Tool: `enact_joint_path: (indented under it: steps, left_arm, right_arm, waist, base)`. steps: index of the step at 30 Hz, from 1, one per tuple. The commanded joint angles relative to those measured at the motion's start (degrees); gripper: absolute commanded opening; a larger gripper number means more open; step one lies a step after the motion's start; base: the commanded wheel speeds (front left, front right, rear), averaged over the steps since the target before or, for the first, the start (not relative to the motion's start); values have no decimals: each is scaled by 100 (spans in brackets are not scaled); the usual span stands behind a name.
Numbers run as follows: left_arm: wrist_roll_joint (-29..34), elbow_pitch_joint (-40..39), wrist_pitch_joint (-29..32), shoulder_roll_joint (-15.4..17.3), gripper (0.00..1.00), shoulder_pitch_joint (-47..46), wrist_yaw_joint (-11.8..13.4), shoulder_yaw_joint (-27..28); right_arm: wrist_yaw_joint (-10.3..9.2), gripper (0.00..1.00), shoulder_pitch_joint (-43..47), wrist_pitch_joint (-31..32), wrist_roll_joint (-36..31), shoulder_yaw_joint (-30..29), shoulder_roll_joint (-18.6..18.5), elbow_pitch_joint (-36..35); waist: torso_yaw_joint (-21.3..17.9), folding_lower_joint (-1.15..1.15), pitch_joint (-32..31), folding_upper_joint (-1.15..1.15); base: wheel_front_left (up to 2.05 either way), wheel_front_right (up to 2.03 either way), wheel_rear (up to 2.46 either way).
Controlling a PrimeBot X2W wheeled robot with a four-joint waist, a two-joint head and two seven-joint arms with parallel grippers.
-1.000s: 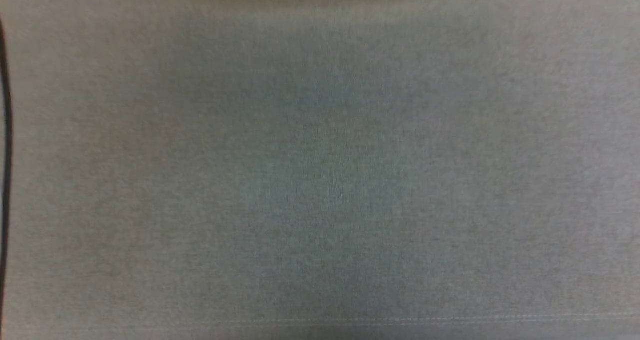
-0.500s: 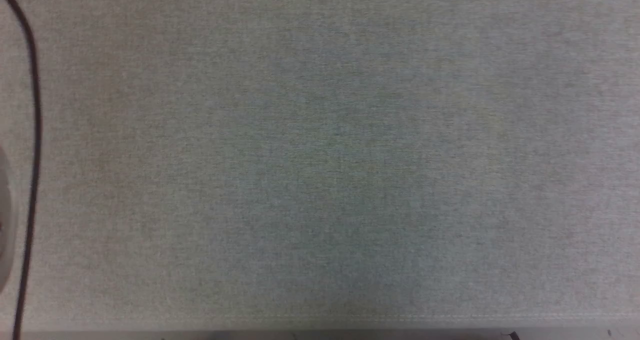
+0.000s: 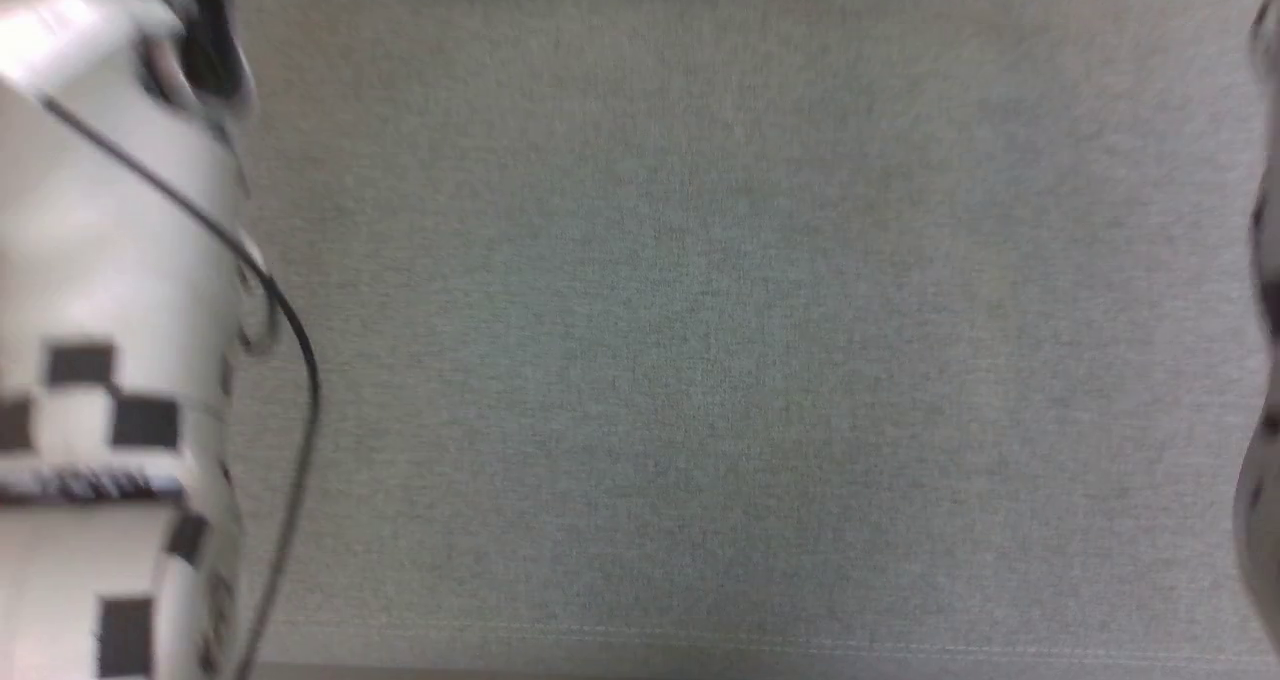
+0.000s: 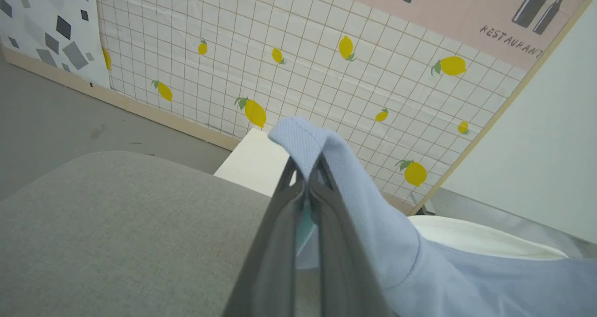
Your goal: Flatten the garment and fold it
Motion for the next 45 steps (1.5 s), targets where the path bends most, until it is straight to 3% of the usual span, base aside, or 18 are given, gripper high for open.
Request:
enact_joint_path:
  steps: [1,6,13,23,26,32,36,45]
  left_arm:
    - [-93,47,-68,-48,0,378,-86,33]
    - [-309,130,-179,-253,0,1811,-303,134]
    - [-293,108,-84,-470,0,3699,-396,-104]
    - [-711,-558,521,-374,0,5619,129,241]
    - [-777,-962,821,-272,0,6061,407,334]
    - [-315,-1885,1513,23,0,6545,873,-74]
    - [41,-2424,1848,187,0,6597,1113,-374]
    - [164,-3296,2089,180,0,6654,1322,-549]
  right_arm:
    - [-8,0,448,-57,184,64,-98,-123]
    - [-8,0,2173,-218,561,337,-336,-470]
    - [-8,0,4155,-233,796,254,-458,-734]
    - [-8,0,6279,195,837,-356,-535,-1385]
    - [-8,0,6794,546,755,-520,-487,-1821]
    - [-8,0,7253,1315,342,-580,-526,-2789]
    - [-8,0,7098,1971,-36,-115,-699,-3147]
    - [-8,0,6271,3794,-289,1427,-1058,-2658]
  waist:
    - [108,0,-861,0]
    - [79,0,-1589,0]
    - [2,0,-2262,0]
    - [-39,0,-2722,0]
    - [-94,0,-2763,0]
    - [-164,0,-2758,0]
    - [-201,0,-2712,0]
    - [-157,0,-2581,0]
  base:
    - [0,0,0]
    - [0,0,0]
    - [0,0,0]
    - [0,0,0]
    - [0,0,0]
    - [0,0,0]
    - [0,0,0]
    - [0,0,0]
